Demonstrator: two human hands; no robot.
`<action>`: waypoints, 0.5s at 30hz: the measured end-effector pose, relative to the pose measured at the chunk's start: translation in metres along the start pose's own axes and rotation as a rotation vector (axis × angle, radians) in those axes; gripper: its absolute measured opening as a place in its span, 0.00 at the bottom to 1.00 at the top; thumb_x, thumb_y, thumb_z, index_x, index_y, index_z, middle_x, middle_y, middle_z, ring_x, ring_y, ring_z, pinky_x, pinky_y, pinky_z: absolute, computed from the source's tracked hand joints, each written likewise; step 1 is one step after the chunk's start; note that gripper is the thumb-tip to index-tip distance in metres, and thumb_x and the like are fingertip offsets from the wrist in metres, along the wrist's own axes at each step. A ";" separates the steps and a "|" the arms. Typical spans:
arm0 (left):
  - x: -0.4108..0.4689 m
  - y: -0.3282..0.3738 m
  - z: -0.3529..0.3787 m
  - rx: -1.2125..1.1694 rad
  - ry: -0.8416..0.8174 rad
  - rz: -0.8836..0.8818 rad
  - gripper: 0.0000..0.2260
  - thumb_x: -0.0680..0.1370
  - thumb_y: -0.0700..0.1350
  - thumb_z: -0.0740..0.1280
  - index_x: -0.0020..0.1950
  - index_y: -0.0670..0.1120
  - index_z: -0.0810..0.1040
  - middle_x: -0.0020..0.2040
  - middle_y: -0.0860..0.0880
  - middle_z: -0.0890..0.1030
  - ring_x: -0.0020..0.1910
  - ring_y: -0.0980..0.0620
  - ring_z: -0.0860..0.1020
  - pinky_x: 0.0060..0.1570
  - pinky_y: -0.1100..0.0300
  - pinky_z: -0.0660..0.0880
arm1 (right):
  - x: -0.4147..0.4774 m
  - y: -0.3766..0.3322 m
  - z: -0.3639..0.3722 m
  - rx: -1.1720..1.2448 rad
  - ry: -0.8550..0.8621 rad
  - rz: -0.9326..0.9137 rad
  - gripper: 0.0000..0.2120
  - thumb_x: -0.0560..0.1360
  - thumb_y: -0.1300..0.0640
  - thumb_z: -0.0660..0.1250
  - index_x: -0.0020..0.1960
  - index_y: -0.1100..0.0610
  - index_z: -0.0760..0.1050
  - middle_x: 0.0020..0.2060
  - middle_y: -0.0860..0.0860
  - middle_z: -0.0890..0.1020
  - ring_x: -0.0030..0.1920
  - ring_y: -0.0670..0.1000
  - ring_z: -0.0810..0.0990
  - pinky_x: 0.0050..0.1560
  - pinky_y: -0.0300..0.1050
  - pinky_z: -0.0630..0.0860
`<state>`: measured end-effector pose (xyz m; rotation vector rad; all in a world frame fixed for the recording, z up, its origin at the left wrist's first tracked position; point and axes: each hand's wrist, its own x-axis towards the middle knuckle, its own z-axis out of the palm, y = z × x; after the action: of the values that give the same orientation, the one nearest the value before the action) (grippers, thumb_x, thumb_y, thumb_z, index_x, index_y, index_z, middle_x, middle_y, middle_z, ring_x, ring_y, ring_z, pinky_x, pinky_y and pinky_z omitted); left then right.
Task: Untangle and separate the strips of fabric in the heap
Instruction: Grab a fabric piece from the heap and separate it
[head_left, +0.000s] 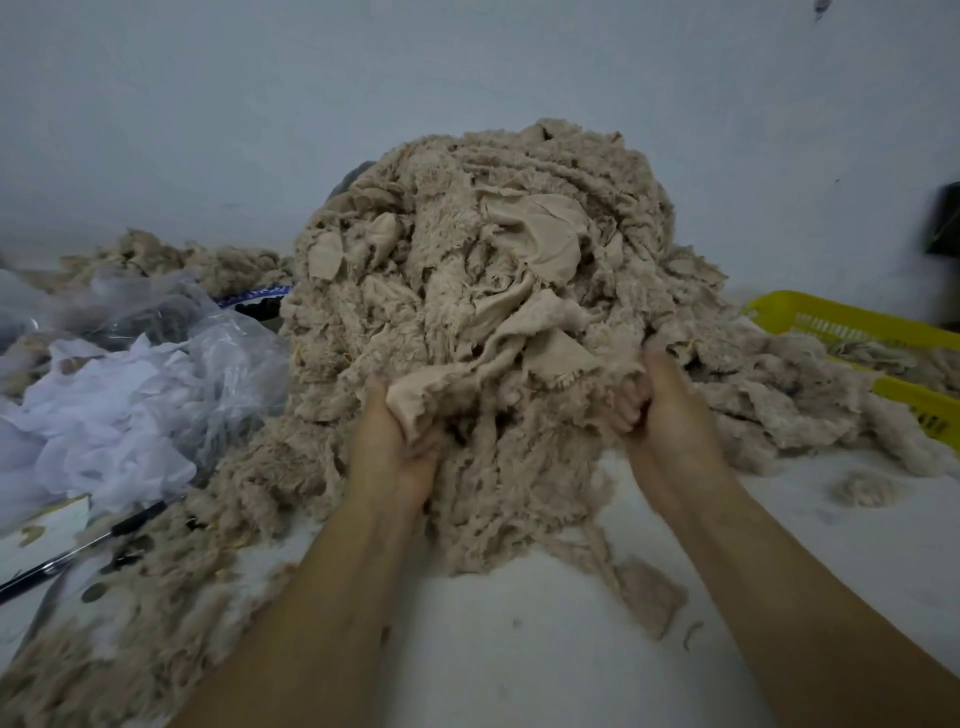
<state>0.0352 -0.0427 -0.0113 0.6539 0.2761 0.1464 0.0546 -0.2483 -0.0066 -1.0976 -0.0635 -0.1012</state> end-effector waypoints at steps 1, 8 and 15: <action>-0.002 0.003 -0.002 0.005 -0.021 0.008 0.18 0.85 0.55 0.56 0.47 0.43 0.74 0.25 0.49 0.71 0.16 0.57 0.61 0.15 0.67 0.57 | 0.002 -0.002 -0.006 -0.009 0.006 0.022 0.19 0.83 0.53 0.58 0.33 0.52 0.68 0.23 0.46 0.66 0.25 0.47 0.63 0.29 0.41 0.63; -0.024 -0.017 0.016 0.092 -0.317 -0.131 0.06 0.72 0.46 0.73 0.44 0.45 0.86 0.45 0.44 0.84 0.44 0.47 0.84 0.50 0.49 0.82 | -0.008 0.034 0.006 -0.512 -0.405 0.155 0.25 0.68 0.28 0.63 0.55 0.42 0.81 0.55 0.42 0.83 0.59 0.46 0.79 0.65 0.51 0.71; -0.030 -0.018 0.015 0.285 -0.426 -0.237 0.09 0.73 0.46 0.71 0.44 0.42 0.88 0.46 0.40 0.86 0.46 0.46 0.86 0.43 0.55 0.82 | -0.012 0.027 0.008 -0.251 -0.493 0.244 0.24 0.72 0.32 0.66 0.62 0.44 0.80 0.61 0.47 0.82 0.63 0.47 0.79 0.63 0.47 0.75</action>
<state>0.0124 -0.0726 -0.0048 0.9092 -0.0406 -0.2631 0.0457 -0.2279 -0.0280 -1.3528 -0.3658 0.3920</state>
